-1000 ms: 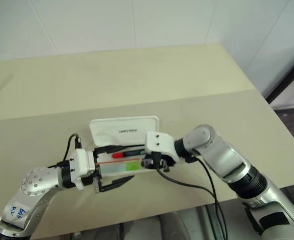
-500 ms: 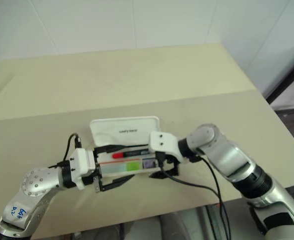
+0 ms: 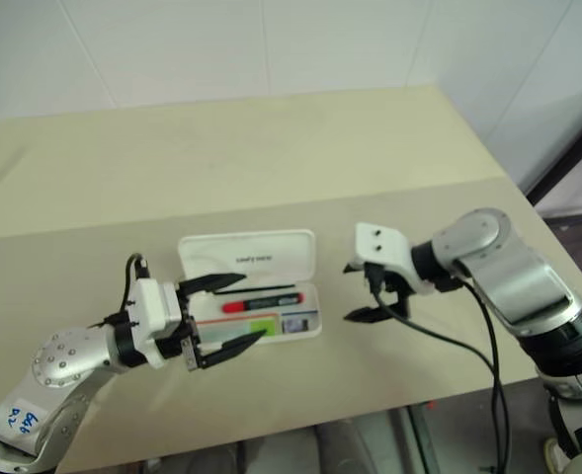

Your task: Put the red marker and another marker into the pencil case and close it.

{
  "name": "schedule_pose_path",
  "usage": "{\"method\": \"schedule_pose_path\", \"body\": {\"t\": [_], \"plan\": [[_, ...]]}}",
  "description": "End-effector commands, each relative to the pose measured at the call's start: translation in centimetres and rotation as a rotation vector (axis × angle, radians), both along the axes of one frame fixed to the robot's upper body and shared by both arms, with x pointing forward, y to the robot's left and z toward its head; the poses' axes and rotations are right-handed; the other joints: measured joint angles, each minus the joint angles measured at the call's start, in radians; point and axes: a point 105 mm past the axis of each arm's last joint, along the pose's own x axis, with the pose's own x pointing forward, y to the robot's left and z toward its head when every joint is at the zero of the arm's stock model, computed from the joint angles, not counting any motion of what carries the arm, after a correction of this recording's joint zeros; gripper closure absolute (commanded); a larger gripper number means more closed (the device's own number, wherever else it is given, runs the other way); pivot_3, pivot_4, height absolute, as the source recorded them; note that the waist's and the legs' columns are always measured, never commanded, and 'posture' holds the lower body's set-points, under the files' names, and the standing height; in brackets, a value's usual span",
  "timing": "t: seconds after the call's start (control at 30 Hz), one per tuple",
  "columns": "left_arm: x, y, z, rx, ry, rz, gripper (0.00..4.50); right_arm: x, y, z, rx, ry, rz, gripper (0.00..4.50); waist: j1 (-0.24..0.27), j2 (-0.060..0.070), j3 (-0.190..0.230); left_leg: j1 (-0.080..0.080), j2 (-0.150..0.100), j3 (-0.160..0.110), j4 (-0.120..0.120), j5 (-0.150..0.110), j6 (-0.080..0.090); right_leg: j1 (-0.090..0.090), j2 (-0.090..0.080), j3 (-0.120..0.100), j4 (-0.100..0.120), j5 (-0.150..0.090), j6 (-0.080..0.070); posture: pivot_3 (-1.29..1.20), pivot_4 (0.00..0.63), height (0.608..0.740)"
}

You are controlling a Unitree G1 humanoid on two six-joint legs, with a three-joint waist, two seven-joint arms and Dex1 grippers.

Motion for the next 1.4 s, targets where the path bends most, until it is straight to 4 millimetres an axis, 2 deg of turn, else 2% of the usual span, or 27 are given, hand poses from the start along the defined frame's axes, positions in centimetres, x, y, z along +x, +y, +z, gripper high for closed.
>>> {"method": "schedule_pose_path", "body": {"t": [0.03, 0.13, 0.23, 0.3, 0.43, 0.5, 0.6, 0.67, 0.77, 0.87, 0.97, 1.1, 1.17, 1.23, 1.33, 1.4], "plan": [[-0.3, -0.2, 1.3, -0.018, -0.030, -0.005, 0.00, 0.5, -0.2, 1.4, 0.007, -0.065, 0.007, 0.04, 0.000, 0.000, 0.000, 0.000, 0.000, 0.000, 0.000, 0.000, 0.000, 0.000, 0.000, 0.000, 0.000, 0.000, 0.000, 0.00, 0.150, 0.740], [0.0, -0.3, 2.3, -0.029, -0.067, 0.009, 0.00, 1.0, -0.5, 1.4, -0.002, -0.078, -0.002, 0.04, 0.001, 0.000, 0.000, 0.000, 0.000, 0.000, 0.000, 0.000, 0.000, 0.000, 0.000, 0.000, 0.000, 0.000, 0.000, 0.00, 0.150, 0.740], [1.5, 1.2, 6.6, -0.165, -0.163, 0.152, 0.00, 2.3, -2.0, 1.4, -0.021, -0.101, -0.053, 0.04, 0.003, -0.002, 0.001, 0.000, 0.000, 0.000, 0.001, 0.000, 0.000, 0.000, 0.000, 0.000, 0.000, 0.000, 0.000, 0.00, 0.150, 0.740], [1.9, 1.9, 8.1, -0.206, -0.189, 0.200, 0.00, 2.7, -2.4, 1.3, -0.025, -0.107, -0.066, 0.04, 0.004, -0.002, 0.001, 0.000, 0.000, 0.000, 0.001, 0.000, 0.000, 0.000, 0.000, 0.000, 0.001, 0.001, 0.001, 0.00, 0.150, 0.740], [2.4, 3.0, 10.0, -0.244, -0.216, 0.264, 0.00, 3.1, -2.5, 1.4, -0.021, -0.115, -0.064, 0.04, 0.000, -0.002, 0.001, 0.000, 0.000, 0.000, 0.000, 0.000, 0.000, 0.000, 0.000, 0.000, 0.001, 0.001, 0.001, 0.00, 0.150, 0.740], [3.1, 4.2, 11.3, -0.274, -0.244, 0.346, 0.00, 3.7, -1.6, 2.3, 0.044, -0.153, -0.057, 0.04, -0.001, -0.002, 0.001, 0.000, 0.000, 0.000, 0.000, 0.000, 0.001, 0.000, 0.000, 0.000, 0.002, 0.007, 0.012, 0.00, 0.150, 0.740], [3.7, 5.6, 11.4, -0.277, -0.220, 0.421, 0.63, 4.0, -1.1, 3.4, 0.124, -0.175, -0.065, 0.00, -0.002, -0.002, 0.001, 0.000, 0.000, 0.000, 0.001, 0.000, 0.001, 0.000, 0.000, 0.000, 0.002, 0.007, 0.012, 0.00, 0.150, 0.740], [3.8, 6.5, 11.3, -0.307, -0.206, 0.459, 1.25, 4.2, -0.3, 5.4, 0.285, -0.230, -0.058, 0.00, 0.000, -0.003, 0.002, 0.000, 0.000, 0.000, 0.001, 0.000, 0.001, 0.000, 0.000, 0.000, 0.001, 0.007, 0.012, 0.00, 0.150, 0.740], [4.3, 8.2, 11.1, -0.345, -0.180, 0.523, 2.30, 3.6, 0.5, 7.1, 0.446, -0.260, -0.032, 0.00, 0.002, -0.003, 0.002, 0.000, 0.000, 0.000, 0.001, 0.000, 0.001, 0.000, 0.000, 0.000, 0.001, 0.007, 0.012, 0.00, 0.150, 0.740], [4.7, 9.9, 10.6, -0.370, -0.145, 0.577, 3.31, 2.9, 0.5, 6.9, 0.488, -0.243, -0.027, 0.00, 0.004, -0.003, 0.002, 0.000, 0.000, -0.001, 0.000, 0.000, 0.001, 0.000, 0.000, 0.000, 0.001, 0.008, 0.013, 0.00, 0.150, 0.740], [4.9, 11.6, 9.9, -0.377, -0.108, 0.636, 4.43, 1.9, 0.8, 7.5, 0.571, -0.267, 0.018, 0.00, 0.003, -0.003, 0.002, -0.001, 0.000, -0.001, 0.000, -0.001, 0.001, 0.000, 0.000, 0.000, 0.001, 0.008, 0.014, 0.00, 0.150, 0.740], [5.1, 14.1, 9.2, -0.414, -0.069, 0.709, 4.48, 0.9, 1.0, 7.6, 0.628, -0.263, 0.047, 0.00, 0.001, -0.003, 0.002, -0.001, 0.000, 0.000, 0.000, -0.001, 0.001, 0.000, 0.000, 0.000, 0.001, 0.008, 0.014, 0.00, 0.150, 0.740], [5.5, 15.3, 8.6, -0.423, -0.037, 0.736, 4.48, 1.1, 1.1, 7.1, 0.604, -0.266, 0.030, 0.00, -0.001, -0.003, 0.002, 0.000, 0.000, 0.000, 0.000, -0.001, 0.001, 0.000, 0.000, 0.000, 0.001, 0.007, 0.011, 0.00, 0.150, 0.740], [6.7, 16.7, 7.1, -0.372, -0.006, 0.776, 4.48, 1.3, 1.3, 6.6, 0.589, -0.267, 0.023, 0.00, 0.000, -0.003, 0.002, 0.000, 0.000, 0.000, 0.001, -0.001, 0.001, 0.000, 0.000, 0.000, 0.001, 0.006, 0.010, 0.00, 0.150, 0.740], [7.8, 17.0, 6.3, -0.400, 0.047, 0.738, 4.48, 1.4, 1.5, 6.5, 0.592, -0.270, 0.023, 0.00, -0.001, -0.003, 0.002, 0.000, 0.000, 0.000, 0.001, -0.001, 0.001, 0.000, 0.000, 0.000, 0.000, 0.002, 0.001, 0.00, 0.150, 0.740], [8.3, 16.9, 5.8, -0.418, 0.085, 0.707, 4.48, 1.4, 1.7, 6.8, 0.602, -0.274, 0.027, 0.00, -0.001, -0.003, 0.002, 0.000, 0.000, 0.000, 0.001, -0.001, 0.001, 0.000, 0.000, 0.000, 0.000, 0.003, 0.001, 0.00, 0.150, 0.740]]}}
